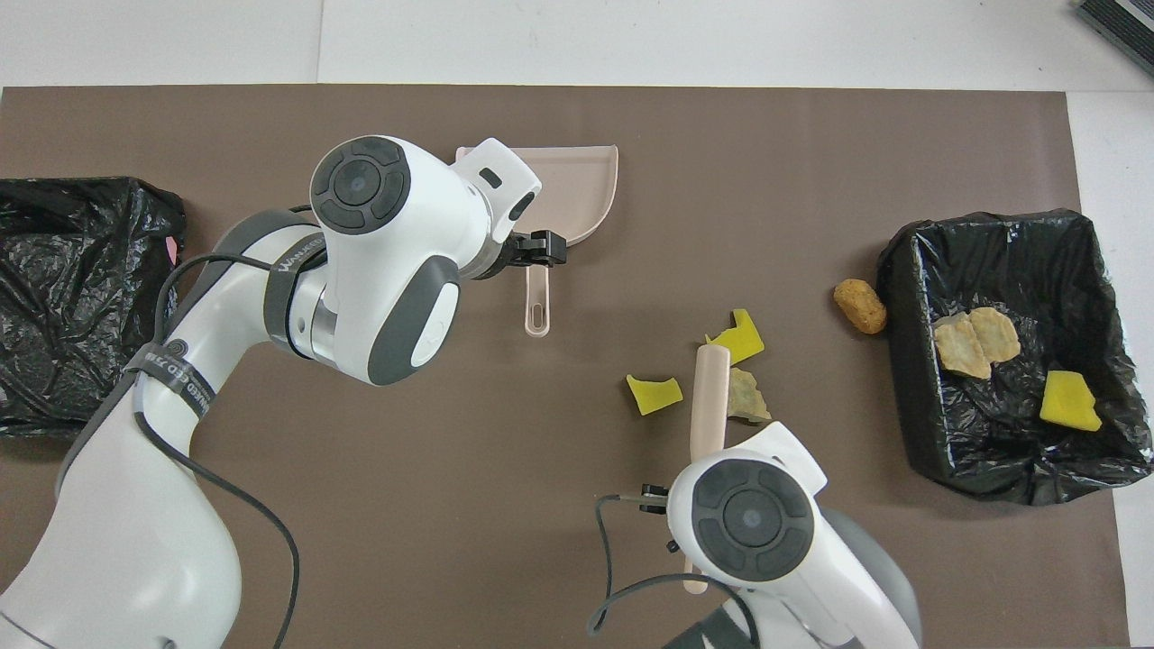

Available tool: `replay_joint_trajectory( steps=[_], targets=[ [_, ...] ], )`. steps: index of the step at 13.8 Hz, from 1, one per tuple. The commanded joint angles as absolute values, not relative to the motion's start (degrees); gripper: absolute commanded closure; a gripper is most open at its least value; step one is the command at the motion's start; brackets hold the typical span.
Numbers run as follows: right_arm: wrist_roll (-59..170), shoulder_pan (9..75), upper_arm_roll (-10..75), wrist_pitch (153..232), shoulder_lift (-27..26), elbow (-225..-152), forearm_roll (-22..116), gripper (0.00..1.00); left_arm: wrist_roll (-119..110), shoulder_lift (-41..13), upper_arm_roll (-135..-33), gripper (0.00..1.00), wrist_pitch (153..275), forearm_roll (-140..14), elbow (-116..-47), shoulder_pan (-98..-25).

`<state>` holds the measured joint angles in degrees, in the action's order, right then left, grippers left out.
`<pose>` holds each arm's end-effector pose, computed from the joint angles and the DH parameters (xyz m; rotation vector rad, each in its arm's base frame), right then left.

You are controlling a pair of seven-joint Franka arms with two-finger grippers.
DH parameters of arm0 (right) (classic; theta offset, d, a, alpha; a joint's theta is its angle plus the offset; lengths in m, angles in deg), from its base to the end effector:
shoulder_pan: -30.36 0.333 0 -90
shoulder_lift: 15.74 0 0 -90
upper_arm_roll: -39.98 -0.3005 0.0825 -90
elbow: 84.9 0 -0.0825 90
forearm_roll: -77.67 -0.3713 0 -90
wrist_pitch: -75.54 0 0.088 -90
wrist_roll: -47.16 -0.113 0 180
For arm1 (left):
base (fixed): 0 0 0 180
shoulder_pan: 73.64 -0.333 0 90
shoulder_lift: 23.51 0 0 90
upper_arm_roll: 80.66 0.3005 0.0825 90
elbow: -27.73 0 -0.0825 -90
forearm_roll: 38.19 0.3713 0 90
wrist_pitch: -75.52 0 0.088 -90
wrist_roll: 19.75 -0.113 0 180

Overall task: Sweep and dump trash in bin
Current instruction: 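Grasp the dustpan handle with the left gripper while the right gripper grasps the brush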

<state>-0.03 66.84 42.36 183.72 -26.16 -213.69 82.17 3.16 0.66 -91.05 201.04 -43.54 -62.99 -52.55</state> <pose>0.3841 0.2522 0.4129 2.9592 -0.2908 -0.1382 0.5833 -0.3433 0.4015 2.9122 -0.1163 0.1463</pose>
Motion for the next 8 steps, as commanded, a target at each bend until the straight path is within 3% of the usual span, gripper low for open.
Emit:
replay_joint_trajectory(
  steps=[1,4,6,8],
  targets=[
    [6.44,59.92,41.92,181.72,-25.23,-214.10,88.45,1.00,3.36,3.11,-90.15,0.00,201.38,-43.03,-63.24,-50.27],
    [15.22,52.54,41.83,182.85,-23.39,-214.10,95.49,1.00,3.36,4.97,-90.15,0.00,201.74,-39.07,-63.33,-48.77],
    [19.99,47.17,41.74,189.59,-20.15,-214.36,101.29,1.00,3.28,4.97,-90.15,0.00,201.38,-38.55,-63.42,-48.77],
    [20.01,46.36,41.83,192.86,-16.90,-214.10,106.55,1.00,3.27,4.97,-90.15,0.00,200.77,-36.80,-63.16,-48.77]
  ],
)
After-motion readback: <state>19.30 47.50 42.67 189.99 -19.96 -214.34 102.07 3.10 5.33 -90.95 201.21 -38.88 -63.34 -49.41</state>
